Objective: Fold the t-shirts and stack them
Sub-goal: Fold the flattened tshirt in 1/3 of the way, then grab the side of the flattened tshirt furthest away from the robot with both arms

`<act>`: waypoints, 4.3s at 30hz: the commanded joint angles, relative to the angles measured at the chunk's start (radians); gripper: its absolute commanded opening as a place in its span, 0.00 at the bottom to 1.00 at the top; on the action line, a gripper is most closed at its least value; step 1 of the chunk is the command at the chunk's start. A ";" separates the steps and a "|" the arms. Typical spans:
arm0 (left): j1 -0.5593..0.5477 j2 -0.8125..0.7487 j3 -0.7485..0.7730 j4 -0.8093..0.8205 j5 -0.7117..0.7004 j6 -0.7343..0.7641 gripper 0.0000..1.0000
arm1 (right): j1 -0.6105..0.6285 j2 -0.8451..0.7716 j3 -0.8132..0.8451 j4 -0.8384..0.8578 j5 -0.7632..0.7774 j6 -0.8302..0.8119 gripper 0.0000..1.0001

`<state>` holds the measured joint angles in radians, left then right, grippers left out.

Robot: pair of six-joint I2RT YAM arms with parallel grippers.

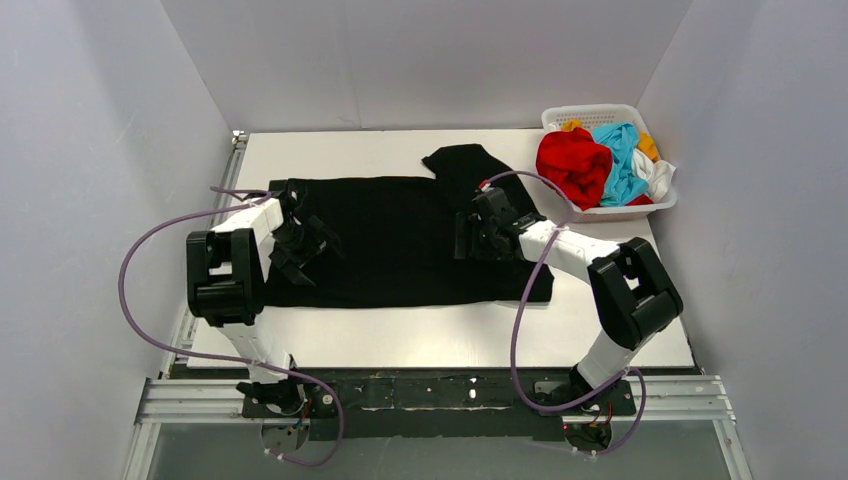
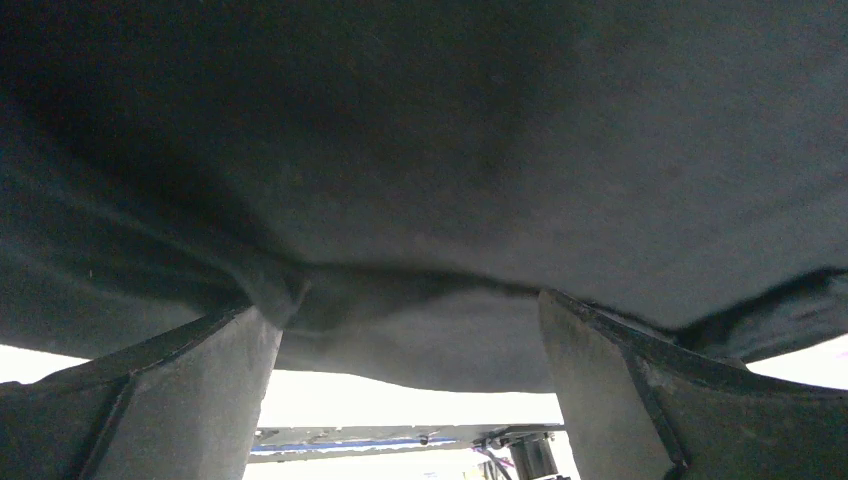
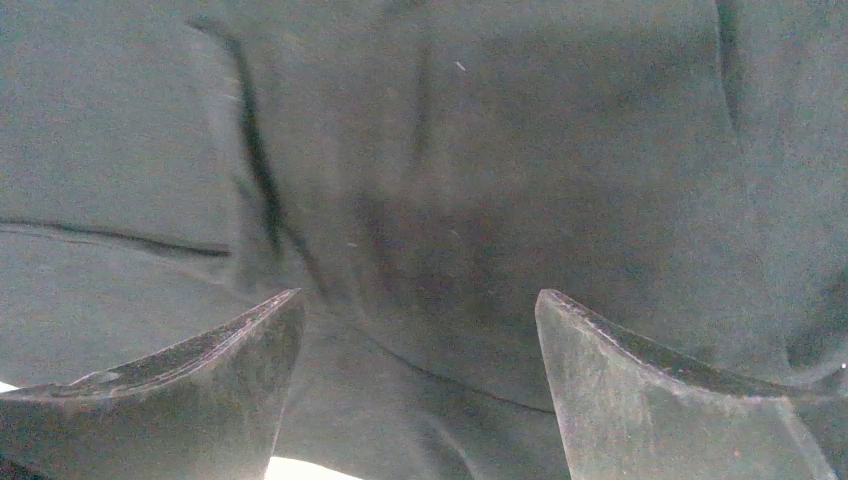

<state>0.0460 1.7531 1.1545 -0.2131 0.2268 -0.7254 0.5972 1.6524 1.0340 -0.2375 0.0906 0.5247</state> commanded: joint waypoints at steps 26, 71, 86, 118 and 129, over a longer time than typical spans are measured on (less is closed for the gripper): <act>-0.063 -0.533 -0.580 -0.265 -0.186 -0.136 0.98 | 0.037 -0.566 -0.559 -0.320 -0.226 0.293 0.92; 0.100 0.565 0.788 -0.363 -0.161 0.195 0.73 | -0.134 -0.292 0.065 -0.271 0.090 0.074 0.93; 0.061 0.565 0.781 -0.525 -0.322 0.242 0.00 | -0.135 -0.177 0.137 -0.236 0.122 0.028 0.91; 0.050 0.435 0.712 -0.530 -0.282 0.248 0.00 | -0.151 0.671 0.973 -0.433 0.194 -0.135 0.66; 0.049 0.407 0.722 -0.533 -0.253 0.251 0.00 | -0.151 0.681 1.076 -0.431 0.230 -0.175 0.02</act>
<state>0.1005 2.2585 1.8893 -0.6113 -0.0422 -0.4820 0.4454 2.3718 2.0472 -0.6861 0.2871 0.3756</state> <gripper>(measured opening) 0.033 0.090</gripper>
